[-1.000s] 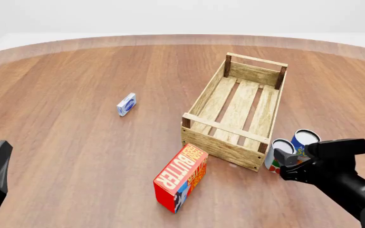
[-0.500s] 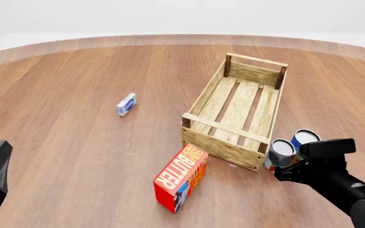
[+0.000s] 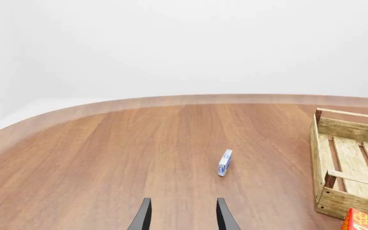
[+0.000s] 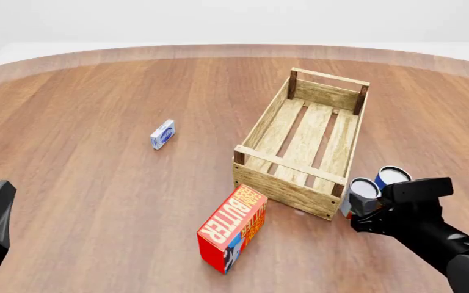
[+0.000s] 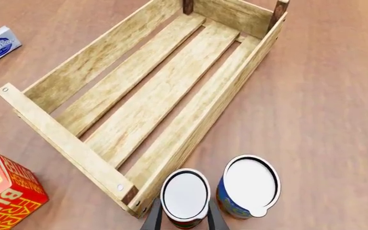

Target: Pick up the tomato sauce, and put it in the wooden tray.

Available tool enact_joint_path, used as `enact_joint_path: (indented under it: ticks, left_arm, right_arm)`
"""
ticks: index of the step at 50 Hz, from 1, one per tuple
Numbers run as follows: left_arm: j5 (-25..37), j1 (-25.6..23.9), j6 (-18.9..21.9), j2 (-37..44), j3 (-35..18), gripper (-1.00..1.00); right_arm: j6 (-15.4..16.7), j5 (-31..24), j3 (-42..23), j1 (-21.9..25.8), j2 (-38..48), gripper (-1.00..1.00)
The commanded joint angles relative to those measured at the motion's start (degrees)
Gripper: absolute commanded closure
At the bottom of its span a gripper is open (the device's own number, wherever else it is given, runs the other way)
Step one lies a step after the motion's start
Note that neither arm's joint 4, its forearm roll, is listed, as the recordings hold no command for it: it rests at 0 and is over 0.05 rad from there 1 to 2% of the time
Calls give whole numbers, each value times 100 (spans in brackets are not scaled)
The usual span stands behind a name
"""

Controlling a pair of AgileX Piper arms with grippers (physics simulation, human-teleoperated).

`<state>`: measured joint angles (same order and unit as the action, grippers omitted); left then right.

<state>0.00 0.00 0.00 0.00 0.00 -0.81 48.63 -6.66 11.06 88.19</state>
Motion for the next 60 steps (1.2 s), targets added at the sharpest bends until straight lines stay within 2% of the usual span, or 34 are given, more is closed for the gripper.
enact_joint_path:
  ticks: [1, 9, 16, 29, 60]
  left_arm:
    - [0, 0, 0, 0, 0, -100]
    - [0, 0, 0, 0, 0, -100]
    - [0, 0, 0, 0, 0, -100]
    - [0, 0, 0, 0, 0, -100]
    - [0, 0, 0, 0, 0, -100]
  right_arm:
    - [-77, -33, 19, 1, 20, 100]
    - [-52, -120, 6, -10, -61, 100]
    - [37, -555, -38, -50, -540, 100]
    - [84, -1013, -46, -93, -1153, 100]
    - [259, -2835, -352, -178, -3125, 100]
